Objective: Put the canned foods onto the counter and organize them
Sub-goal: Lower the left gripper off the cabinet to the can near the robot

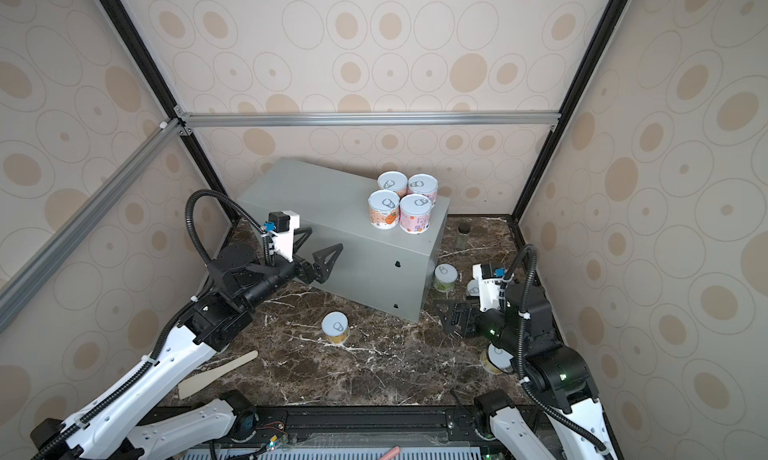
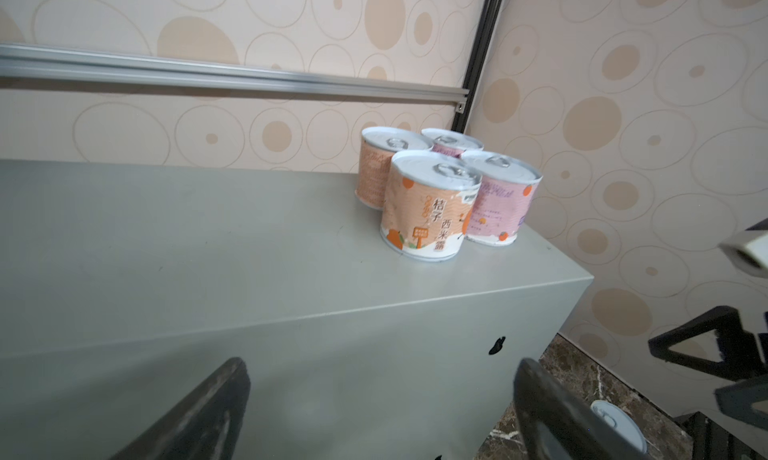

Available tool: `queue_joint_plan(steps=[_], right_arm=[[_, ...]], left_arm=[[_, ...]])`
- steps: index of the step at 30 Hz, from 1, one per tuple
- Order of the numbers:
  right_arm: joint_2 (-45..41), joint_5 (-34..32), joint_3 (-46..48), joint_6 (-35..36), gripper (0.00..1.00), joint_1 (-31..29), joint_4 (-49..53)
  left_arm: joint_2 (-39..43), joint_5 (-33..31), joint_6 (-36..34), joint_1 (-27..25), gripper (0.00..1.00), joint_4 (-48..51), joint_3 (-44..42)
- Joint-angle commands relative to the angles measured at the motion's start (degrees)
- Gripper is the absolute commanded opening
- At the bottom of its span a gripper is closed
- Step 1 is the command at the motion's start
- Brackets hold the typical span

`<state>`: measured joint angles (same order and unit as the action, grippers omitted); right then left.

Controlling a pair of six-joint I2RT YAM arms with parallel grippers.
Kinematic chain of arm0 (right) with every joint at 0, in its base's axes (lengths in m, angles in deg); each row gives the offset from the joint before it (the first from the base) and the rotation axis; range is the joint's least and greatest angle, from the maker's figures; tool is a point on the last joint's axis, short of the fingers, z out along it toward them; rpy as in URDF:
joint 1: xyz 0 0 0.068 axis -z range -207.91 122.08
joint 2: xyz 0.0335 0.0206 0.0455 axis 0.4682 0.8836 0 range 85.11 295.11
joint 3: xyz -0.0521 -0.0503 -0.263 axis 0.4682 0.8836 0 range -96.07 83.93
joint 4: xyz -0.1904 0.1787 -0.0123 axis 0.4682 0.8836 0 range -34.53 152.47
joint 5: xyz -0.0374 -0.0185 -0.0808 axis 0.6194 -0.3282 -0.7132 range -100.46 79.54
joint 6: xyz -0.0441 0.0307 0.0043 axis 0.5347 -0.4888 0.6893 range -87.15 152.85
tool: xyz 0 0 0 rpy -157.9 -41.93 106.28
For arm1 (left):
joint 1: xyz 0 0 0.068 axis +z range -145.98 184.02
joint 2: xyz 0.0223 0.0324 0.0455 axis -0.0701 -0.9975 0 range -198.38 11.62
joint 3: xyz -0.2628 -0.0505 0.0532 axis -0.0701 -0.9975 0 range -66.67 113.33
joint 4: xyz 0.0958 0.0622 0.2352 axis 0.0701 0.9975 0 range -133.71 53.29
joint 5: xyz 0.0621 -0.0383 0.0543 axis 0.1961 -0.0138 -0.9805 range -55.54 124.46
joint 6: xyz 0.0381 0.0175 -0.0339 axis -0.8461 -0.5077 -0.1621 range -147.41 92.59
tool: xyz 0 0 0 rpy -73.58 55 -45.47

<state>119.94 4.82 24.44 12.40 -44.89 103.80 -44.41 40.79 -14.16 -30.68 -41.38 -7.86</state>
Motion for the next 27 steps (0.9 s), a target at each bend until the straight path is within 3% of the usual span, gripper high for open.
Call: queue_joint_plan(steps=[1,15,27], right_arm=[[-1.49,-0.61,0.60,0.23,0.99,-0.25,1.57],[-8.66,-2.31,12.14,-3.70,0.99,-0.21,3.60],[-13.12,0.94,20.73,-10.83,0.99,-0.25,0.36]], left_arm=[[3.53,-5.58,2.41,0.38,0.99,5.39,-2.71],[13.75,-8.01,7.24,0.27,0.99,8.02,-20.87],[10.22,-9.41,14.53,-1.22,0.99,3.26,-29.92]])
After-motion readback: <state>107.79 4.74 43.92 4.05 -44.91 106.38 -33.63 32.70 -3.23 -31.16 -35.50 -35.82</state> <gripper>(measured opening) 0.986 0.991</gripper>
